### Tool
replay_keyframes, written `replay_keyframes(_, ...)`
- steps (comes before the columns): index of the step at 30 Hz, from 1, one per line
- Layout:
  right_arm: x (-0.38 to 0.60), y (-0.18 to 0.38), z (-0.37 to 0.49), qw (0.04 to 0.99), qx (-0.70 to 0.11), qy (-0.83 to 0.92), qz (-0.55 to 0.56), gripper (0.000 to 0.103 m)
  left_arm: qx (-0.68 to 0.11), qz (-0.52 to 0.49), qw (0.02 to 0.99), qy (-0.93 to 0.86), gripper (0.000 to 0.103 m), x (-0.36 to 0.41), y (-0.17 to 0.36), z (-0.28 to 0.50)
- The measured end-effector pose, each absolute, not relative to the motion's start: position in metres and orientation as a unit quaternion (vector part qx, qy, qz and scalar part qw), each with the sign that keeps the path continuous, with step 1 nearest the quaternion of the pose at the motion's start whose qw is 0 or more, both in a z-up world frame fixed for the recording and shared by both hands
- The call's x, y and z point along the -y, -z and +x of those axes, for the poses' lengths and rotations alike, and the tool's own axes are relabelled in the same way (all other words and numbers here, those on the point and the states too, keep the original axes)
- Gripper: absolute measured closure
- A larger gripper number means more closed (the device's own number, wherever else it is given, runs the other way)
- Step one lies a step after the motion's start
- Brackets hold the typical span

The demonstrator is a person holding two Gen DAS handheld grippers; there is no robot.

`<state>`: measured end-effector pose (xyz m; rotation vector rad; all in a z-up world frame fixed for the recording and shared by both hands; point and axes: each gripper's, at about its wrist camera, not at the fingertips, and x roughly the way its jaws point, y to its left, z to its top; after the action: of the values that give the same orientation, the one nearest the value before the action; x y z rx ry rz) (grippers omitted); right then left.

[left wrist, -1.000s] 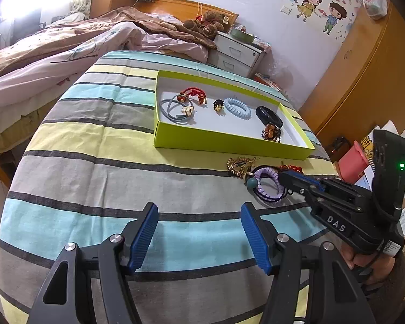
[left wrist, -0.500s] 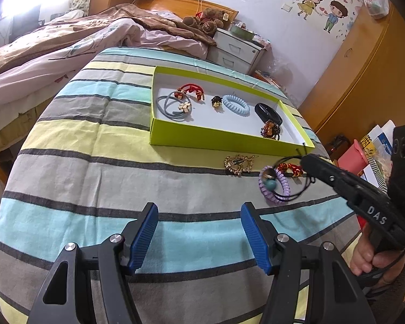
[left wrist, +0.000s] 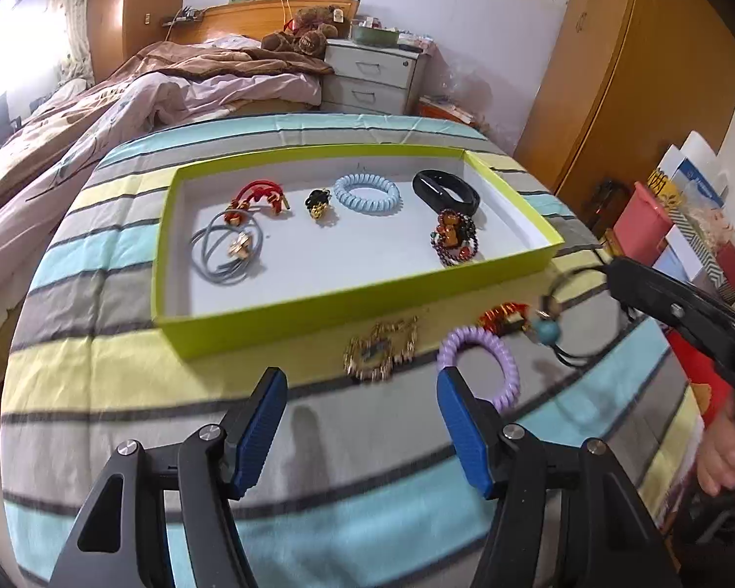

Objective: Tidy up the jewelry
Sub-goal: 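Grasp the rose-gold hairpin with the left tool while the right tool holds the black tie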

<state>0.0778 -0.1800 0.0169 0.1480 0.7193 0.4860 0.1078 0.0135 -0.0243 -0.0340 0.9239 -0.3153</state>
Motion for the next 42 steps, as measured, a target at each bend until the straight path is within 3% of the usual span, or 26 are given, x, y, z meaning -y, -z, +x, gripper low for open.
replay_keyframes(21,0.192,-0.014,0.082,0.904,-0.342,-0.239,0.087,0.096,-0.460,0.065,0.876,0.131,0.040,0.018,0.041,0.137)
replay_keyframes(29,0.195,-0.012,0.083,0.903,-0.346,-0.237,0.089,0.096,-0.456,0.063,0.876,0.142,0.066,0.021,0.039,0.134)
replay_keyframes(42,0.196,-0.013,0.081,0.905,-0.344,-0.233,0.091,0.096,-0.448,0.034,0.883,0.137,0.067,0.009,0.033,0.124)
